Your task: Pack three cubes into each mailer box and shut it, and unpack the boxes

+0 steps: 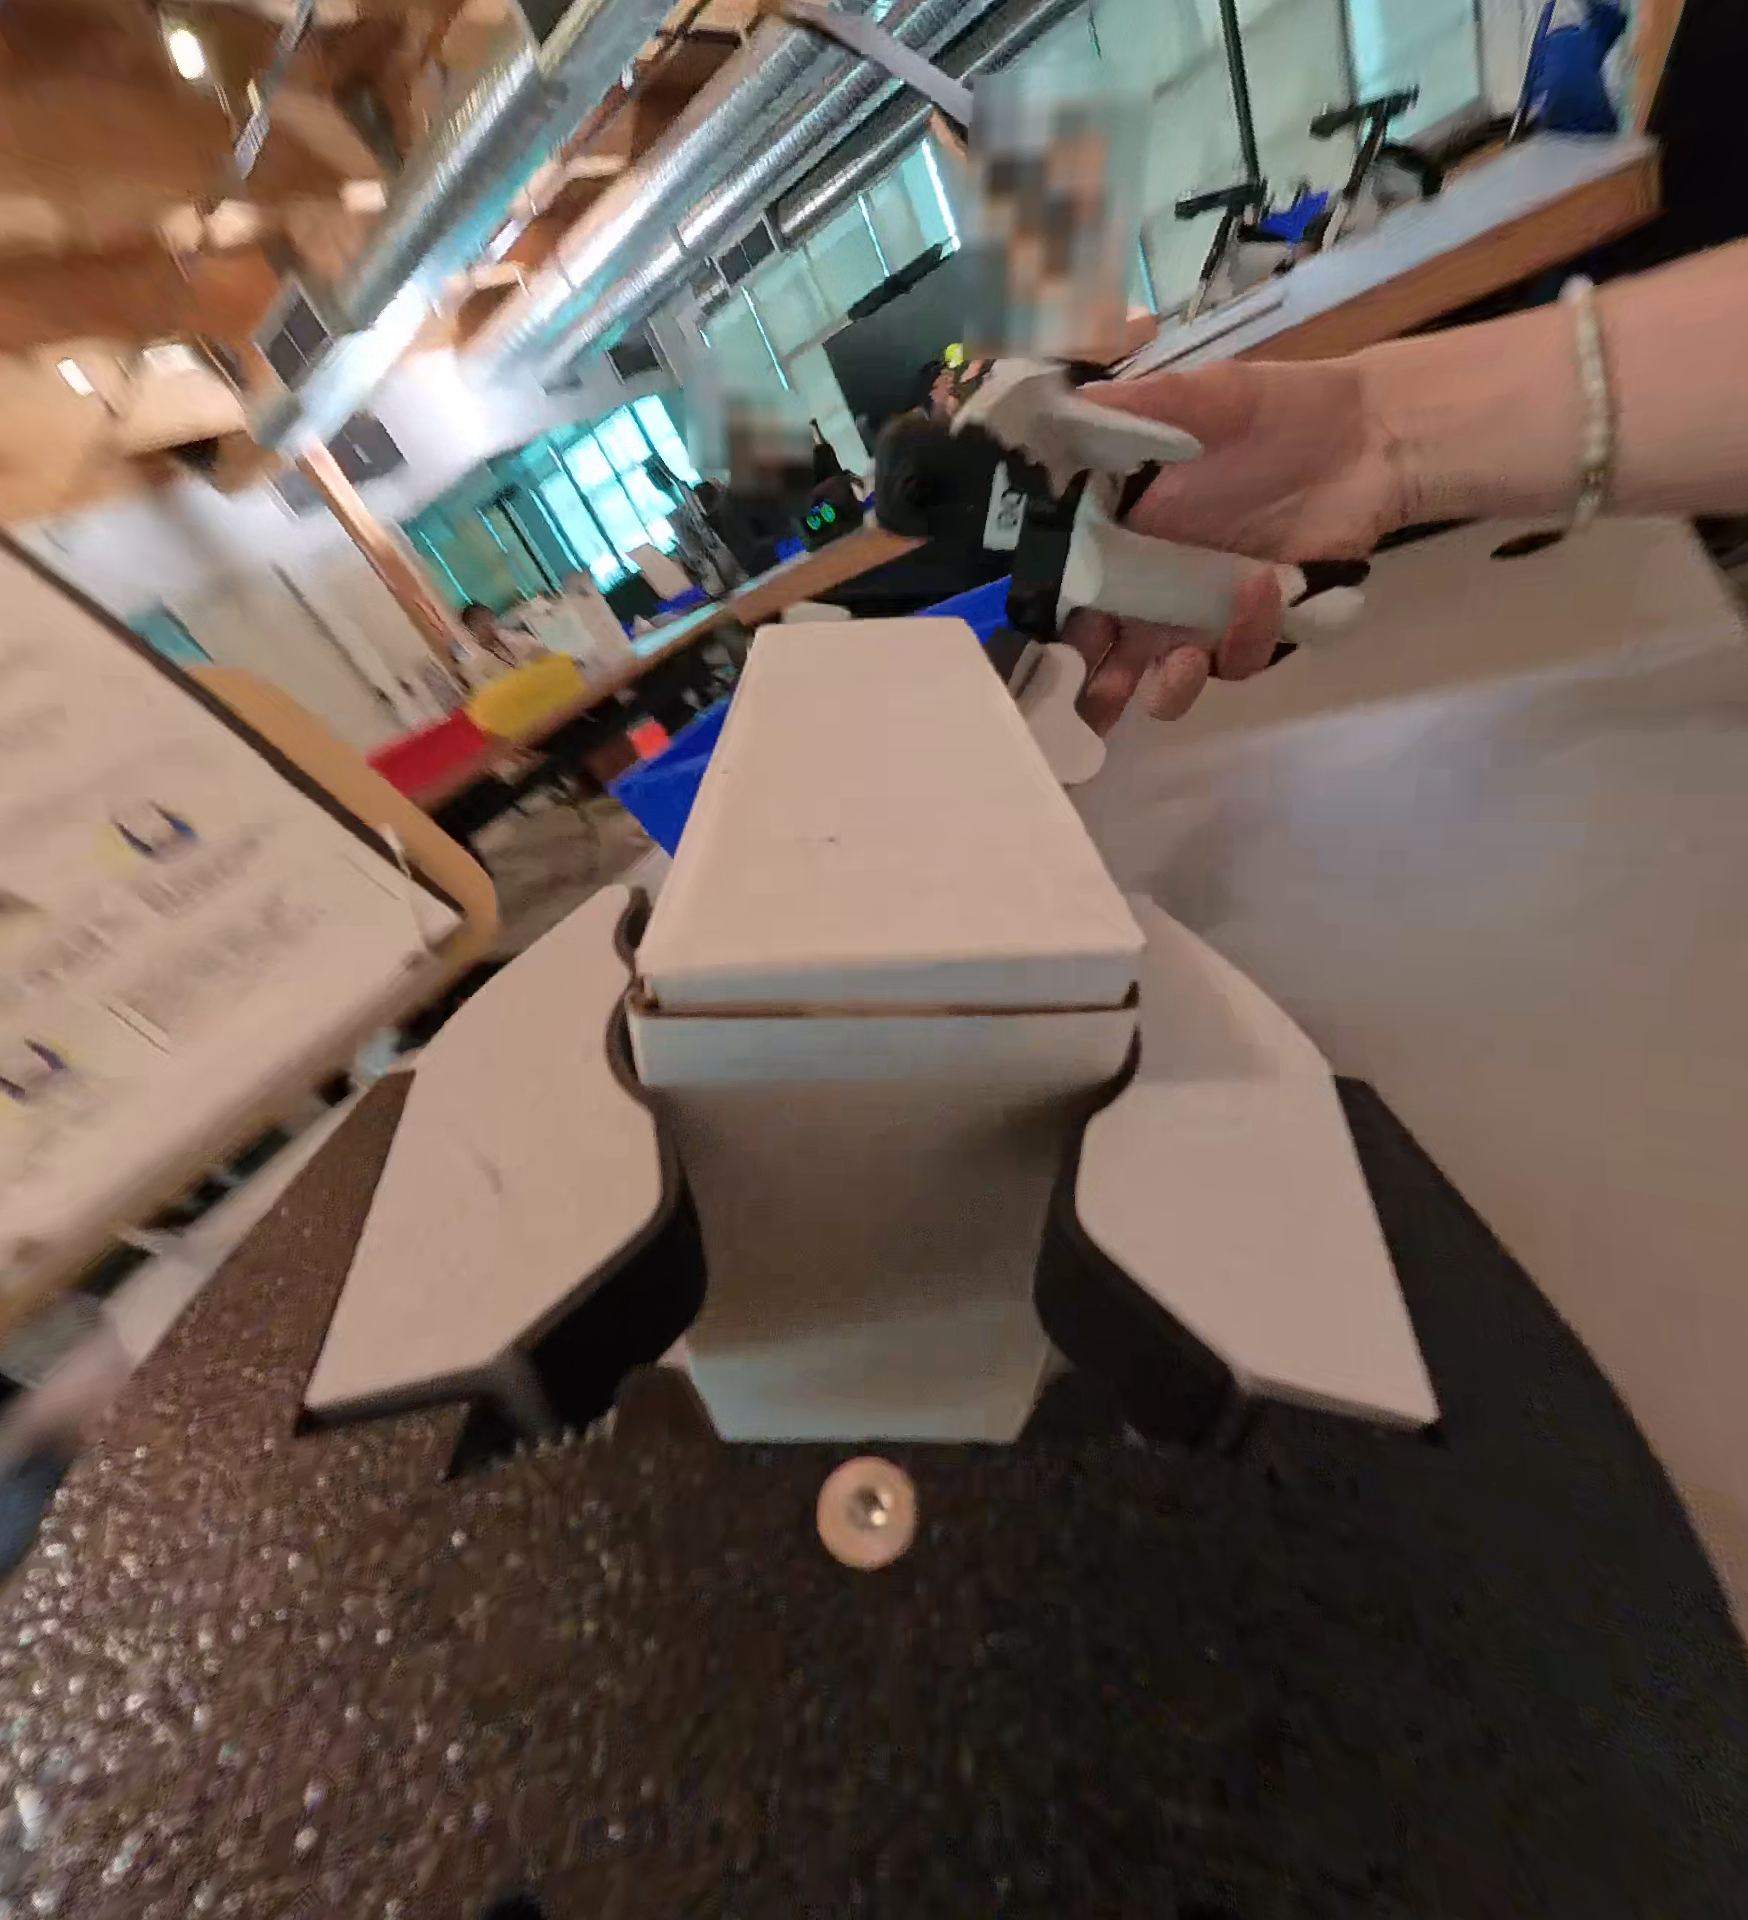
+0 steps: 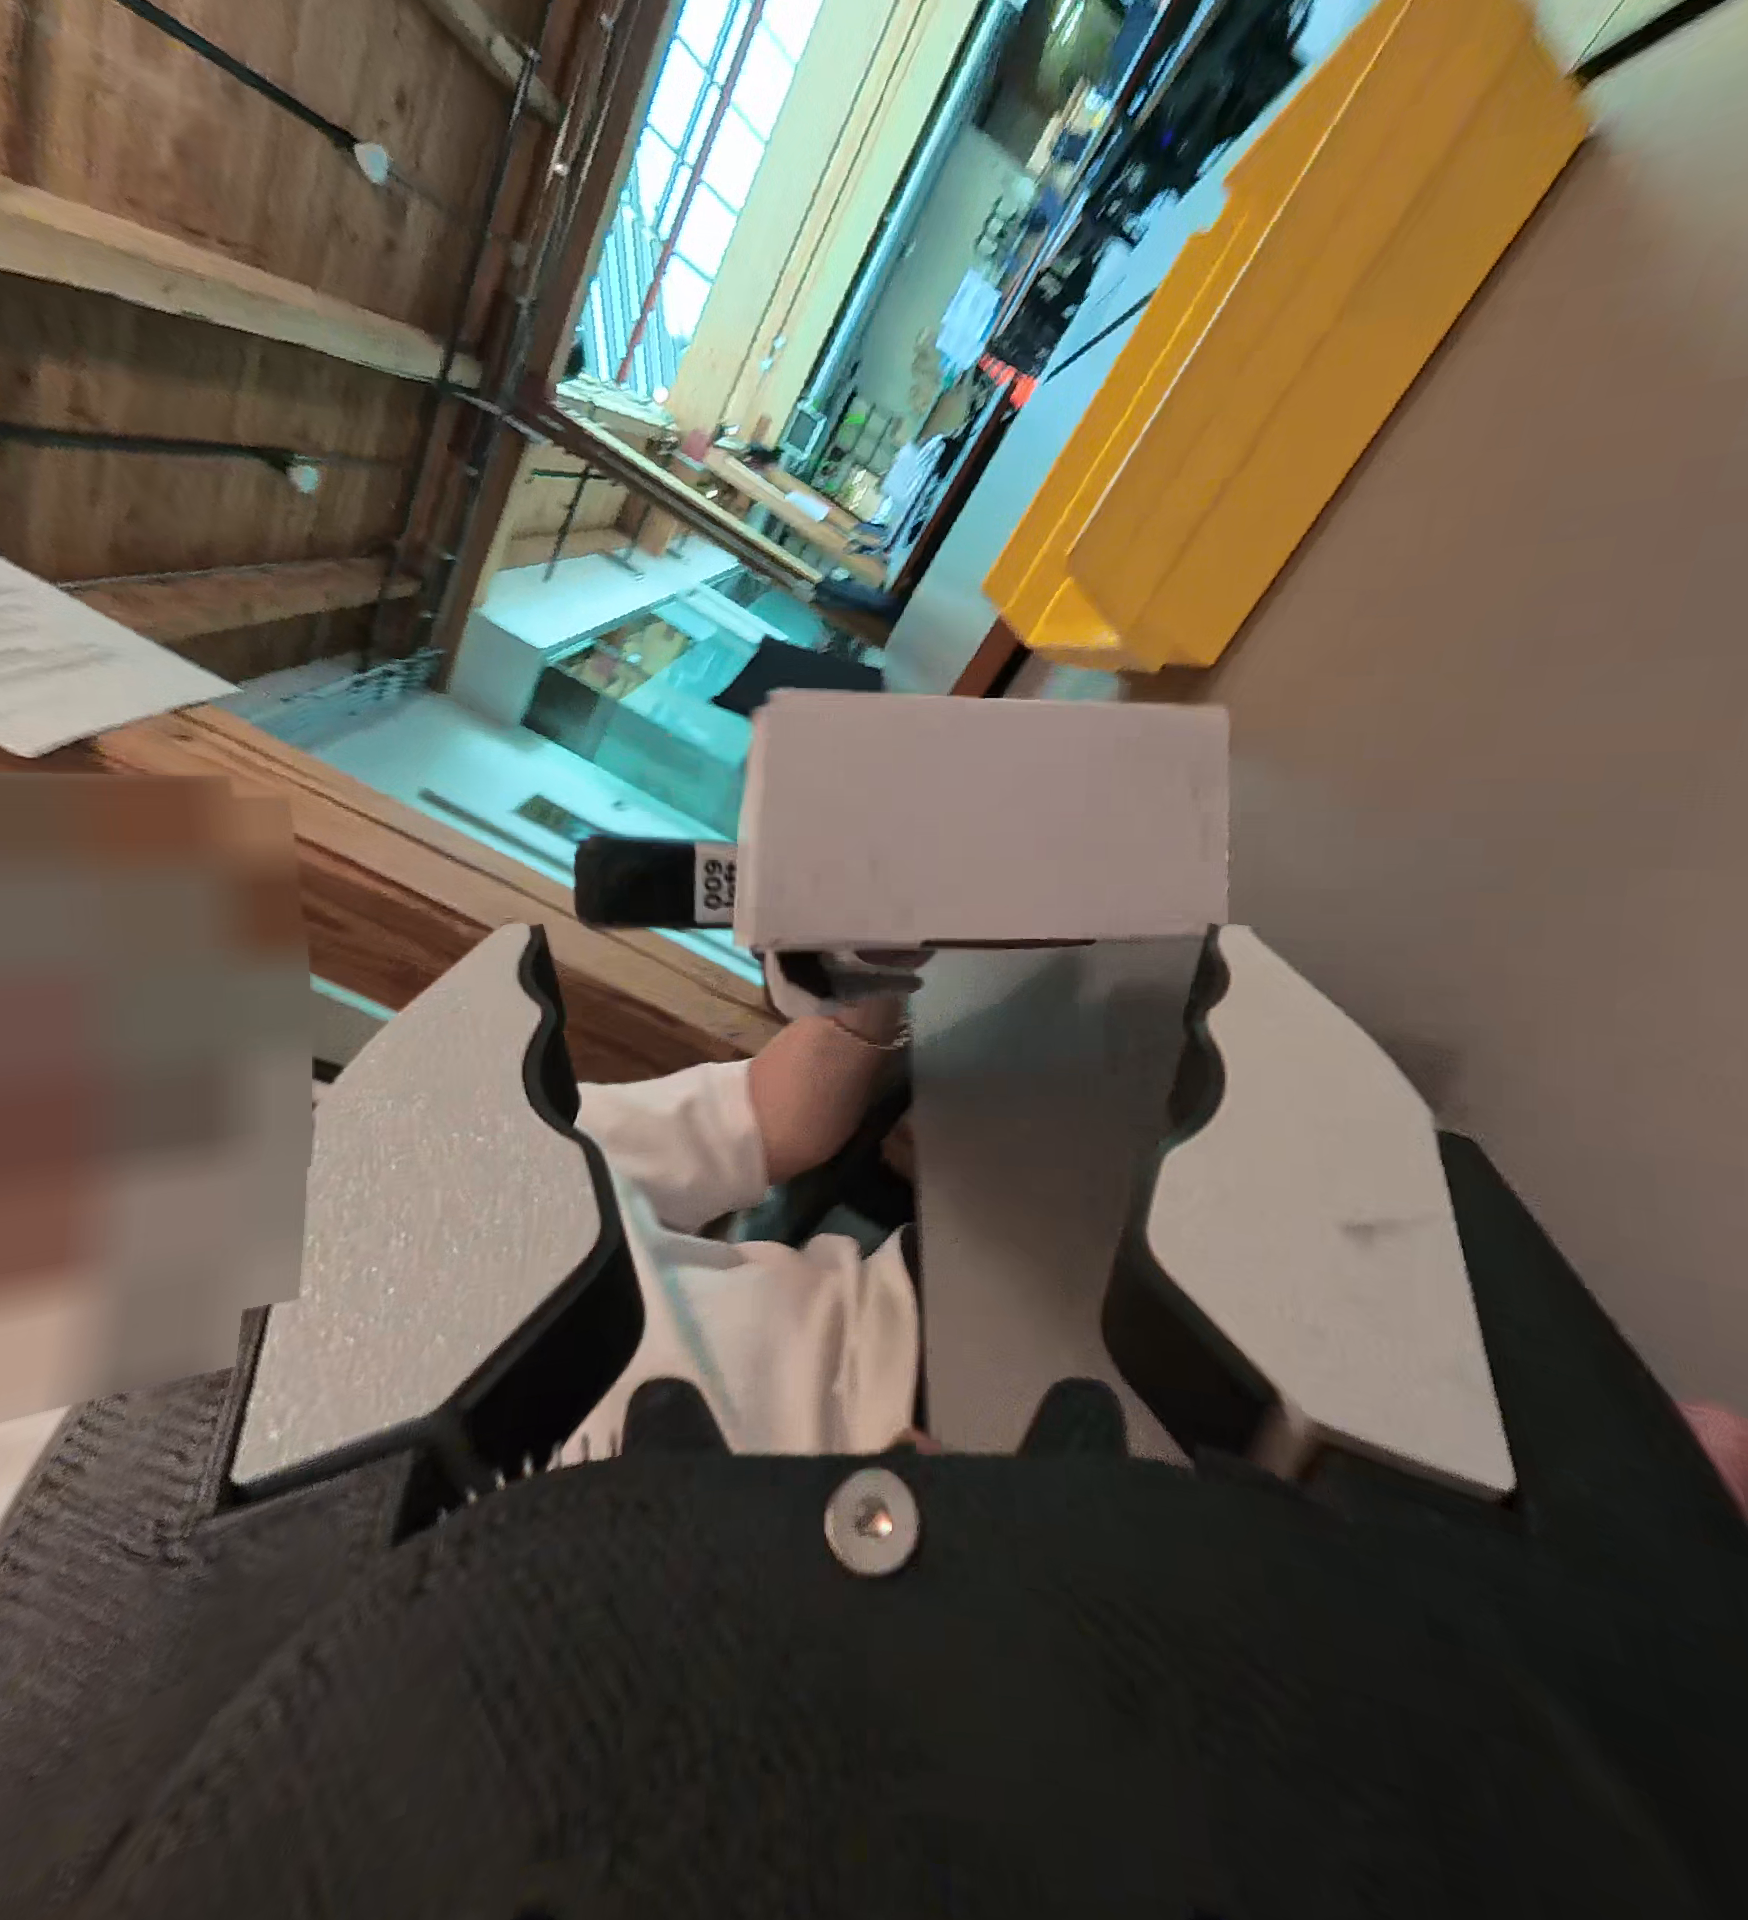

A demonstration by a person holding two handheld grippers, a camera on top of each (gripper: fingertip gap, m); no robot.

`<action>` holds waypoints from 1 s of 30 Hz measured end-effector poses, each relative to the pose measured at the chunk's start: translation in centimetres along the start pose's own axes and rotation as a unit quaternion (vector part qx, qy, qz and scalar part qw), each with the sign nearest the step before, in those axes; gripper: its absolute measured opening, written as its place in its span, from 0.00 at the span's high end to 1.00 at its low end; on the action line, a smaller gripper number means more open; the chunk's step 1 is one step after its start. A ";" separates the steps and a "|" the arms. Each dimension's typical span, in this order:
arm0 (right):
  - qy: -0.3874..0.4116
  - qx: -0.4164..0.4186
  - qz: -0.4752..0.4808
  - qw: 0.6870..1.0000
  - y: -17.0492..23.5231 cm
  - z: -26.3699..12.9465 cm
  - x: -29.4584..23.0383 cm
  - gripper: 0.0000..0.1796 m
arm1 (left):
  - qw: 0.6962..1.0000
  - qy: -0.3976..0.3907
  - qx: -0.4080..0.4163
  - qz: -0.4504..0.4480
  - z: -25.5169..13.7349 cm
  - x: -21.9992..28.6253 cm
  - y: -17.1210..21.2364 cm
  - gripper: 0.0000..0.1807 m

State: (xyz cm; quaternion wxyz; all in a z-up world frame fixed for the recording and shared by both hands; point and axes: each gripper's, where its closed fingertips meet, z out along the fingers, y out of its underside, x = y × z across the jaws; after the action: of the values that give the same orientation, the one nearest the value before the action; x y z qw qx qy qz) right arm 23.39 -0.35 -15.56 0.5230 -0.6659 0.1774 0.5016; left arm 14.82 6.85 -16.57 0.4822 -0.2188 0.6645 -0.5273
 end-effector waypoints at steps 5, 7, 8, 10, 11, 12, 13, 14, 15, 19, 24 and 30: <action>0.094 -0.033 -0.161 0.982 2.0 0.6 1.0 0.40 | 0.990 0.051 -0.062 -0.119 -1.0 -1.2 5.2 0.57; 0.133 -0.068 -0.229 0.962 3.4 1.5 1.8 0.40 | 0.981 0.071 -0.096 -0.151 -1.6 -1.5 6.6 0.57; 0.153 -0.080 -0.259 0.950 3.8 1.9 2.3 0.39 | 0.978 0.078 -0.112 -0.158 -1.9 -1.6 7.1 0.58; 0.188 -0.088 -0.310 0.928 4.0 2.8 3.6 0.39 | 0.971 0.091 -0.135 -0.175 -2.5 -1.6 7.9 0.58; 0.198 -0.086 -0.328 0.920 3.9 3.2 4.0 0.39 | 0.967 0.101 -0.153 -0.178 -2.8 -1.4 8.4 0.58; 0.198 -0.083 -0.341 0.915 3.9 3.8 4.3 0.39 | 0.962 0.112 -0.169 -0.181 -3.1 -1.1 8.9 0.58; 0.188 -0.083 -0.349 0.914 4.0 4.5 4.4 0.39 | 0.956 0.127 -0.187 -0.189 -3.5 -0.8 9.5 0.59; 0.175 -0.085 -0.352 0.915 4.2 5.1 4.6 0.39 | 0.948 0.147 -0.197 -0.200 -3.8 -0.2 9.9 0.59; 0.163 -0.088 -0.350 0.918 4.4 5.8 4.8 0.39 | 0.943 0.173 -0.186 -0.217 -3.9 0.4 9.6 0.59; 0.105 -0.121 -0.330 0.930 6.7 7.8 5.2 0.36 | 0.937 0.231 -0.160 -0.206 -3.9 2.3 8.6 0.59; 0.132 -0.167 -0.367 0.905 8.7 8.8 7.2 0.41 | 0.940 0.233 -0.148 -0.201 -3.7 2.6 8.3 0.58; 0.151 -0.174 -0.378 0.897 8.4 8.7 7.8 0.57 | 0.956 0.141 -0.211 -0.145 -4.5 0.9 9.0 0.50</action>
State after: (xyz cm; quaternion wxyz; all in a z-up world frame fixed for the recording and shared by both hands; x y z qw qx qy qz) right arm 16.19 6.20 -26.19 0.5161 -0.8307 -0.1012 0.1825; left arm 12.44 11.45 -25.27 0.2450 -0.3333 0.7829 -0.4648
